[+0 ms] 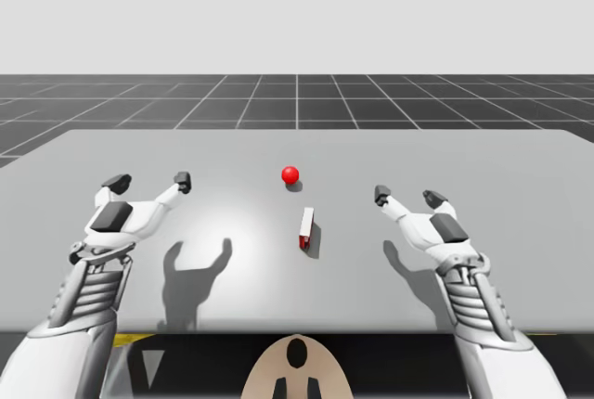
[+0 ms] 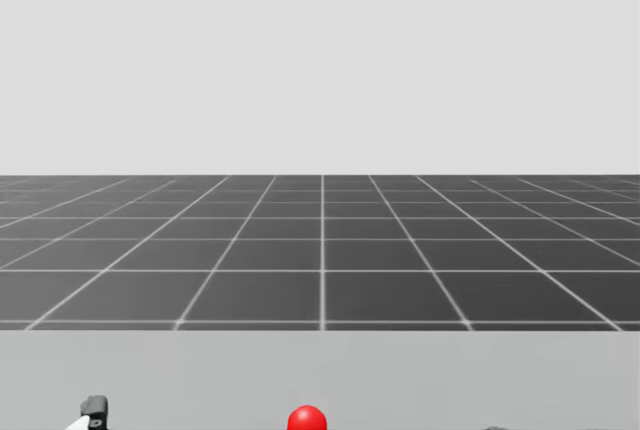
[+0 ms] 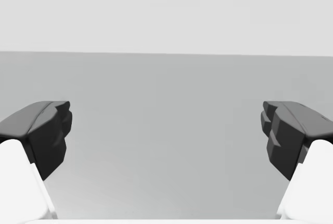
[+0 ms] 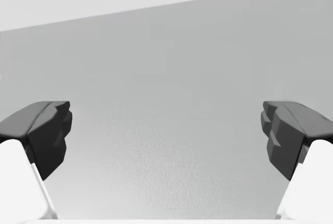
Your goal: Watch the red light. When it turns green, pick up the object.
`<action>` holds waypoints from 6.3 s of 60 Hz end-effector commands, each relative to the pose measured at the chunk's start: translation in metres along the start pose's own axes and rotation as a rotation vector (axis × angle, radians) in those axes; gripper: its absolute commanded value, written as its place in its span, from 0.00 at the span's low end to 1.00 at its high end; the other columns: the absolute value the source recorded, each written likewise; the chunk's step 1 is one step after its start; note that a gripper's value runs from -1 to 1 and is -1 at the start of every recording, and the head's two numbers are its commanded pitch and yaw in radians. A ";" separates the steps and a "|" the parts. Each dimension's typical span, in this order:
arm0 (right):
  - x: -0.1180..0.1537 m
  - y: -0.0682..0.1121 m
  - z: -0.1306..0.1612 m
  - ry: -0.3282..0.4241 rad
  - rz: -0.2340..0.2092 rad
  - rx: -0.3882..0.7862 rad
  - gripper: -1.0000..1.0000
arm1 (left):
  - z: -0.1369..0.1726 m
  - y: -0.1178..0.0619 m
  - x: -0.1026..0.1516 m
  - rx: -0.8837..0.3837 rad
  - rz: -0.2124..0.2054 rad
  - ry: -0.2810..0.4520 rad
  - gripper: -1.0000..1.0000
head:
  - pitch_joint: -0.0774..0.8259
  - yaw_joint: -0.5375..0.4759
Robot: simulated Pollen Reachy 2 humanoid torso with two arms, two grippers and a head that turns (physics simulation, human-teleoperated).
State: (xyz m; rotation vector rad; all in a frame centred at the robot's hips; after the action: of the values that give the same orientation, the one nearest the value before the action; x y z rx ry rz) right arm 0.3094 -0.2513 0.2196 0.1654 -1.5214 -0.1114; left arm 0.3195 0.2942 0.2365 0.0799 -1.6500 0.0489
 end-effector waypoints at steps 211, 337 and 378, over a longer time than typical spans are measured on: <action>-0.006 0.069 0.049 0.064 0.114 0.265 0.00 | 0.004 -0.006 0.001 -0.010 -0.025 0.002 0.00 | 0.80 0.49; -0.118 0.153 -0.034 0.166 0.139 0.807 0.98 | 0.004 -0.006 0.000 -0.008 -0.028 0.006 0.00 | 0.79 0.51; -0.071 0.153 -0.016 0.095 0.129 0.800 1.00 | 0.004 -0.009 -0.002 -0.008 -0.033 0.013 0.00 | 0.38 0.48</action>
State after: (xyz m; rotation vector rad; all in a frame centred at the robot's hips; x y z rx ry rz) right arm 0.3239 -0.1073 0.1418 0.6157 -1.3322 0.6239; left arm 0.3159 0.2853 0.2344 0.0994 -1.6357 0.0168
